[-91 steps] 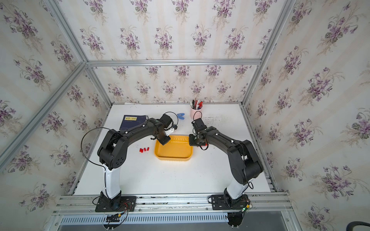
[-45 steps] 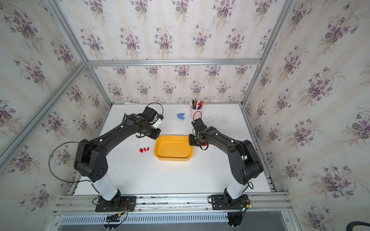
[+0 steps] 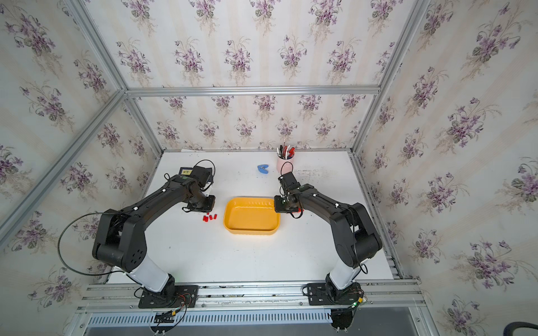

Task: Take the screw protection sleeves out of the storage box
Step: Place the screw protection sleeve at the center of the board.

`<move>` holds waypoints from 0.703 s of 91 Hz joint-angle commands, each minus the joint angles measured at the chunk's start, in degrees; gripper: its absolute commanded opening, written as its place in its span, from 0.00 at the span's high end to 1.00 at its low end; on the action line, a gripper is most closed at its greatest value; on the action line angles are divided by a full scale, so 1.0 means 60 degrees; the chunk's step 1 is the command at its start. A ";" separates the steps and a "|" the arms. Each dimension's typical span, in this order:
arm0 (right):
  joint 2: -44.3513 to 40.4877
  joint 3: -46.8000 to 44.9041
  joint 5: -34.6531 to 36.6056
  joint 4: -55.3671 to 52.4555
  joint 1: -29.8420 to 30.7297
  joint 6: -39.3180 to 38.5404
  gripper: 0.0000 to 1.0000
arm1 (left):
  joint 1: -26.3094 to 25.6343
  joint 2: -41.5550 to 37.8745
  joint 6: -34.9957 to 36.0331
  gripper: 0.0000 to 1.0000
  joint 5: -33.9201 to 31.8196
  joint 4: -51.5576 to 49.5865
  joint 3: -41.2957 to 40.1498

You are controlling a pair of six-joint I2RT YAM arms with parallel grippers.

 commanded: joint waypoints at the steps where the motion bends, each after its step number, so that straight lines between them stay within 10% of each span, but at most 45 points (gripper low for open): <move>1: 0.0009 0.0074 -0.0019 0.0026 0.0008 -0.0039 0.81 | 0.0235 0.0255 -0.0101 0.88 -0.0709 -0.0005 -0.0080; 64: -0.0037 0.0089 0.0102 -0.0109 0.0008 -0.0122 0.81 | 0.0641 0.1077 -0.0505 0.86 -0.1393 0.0164 -0.0349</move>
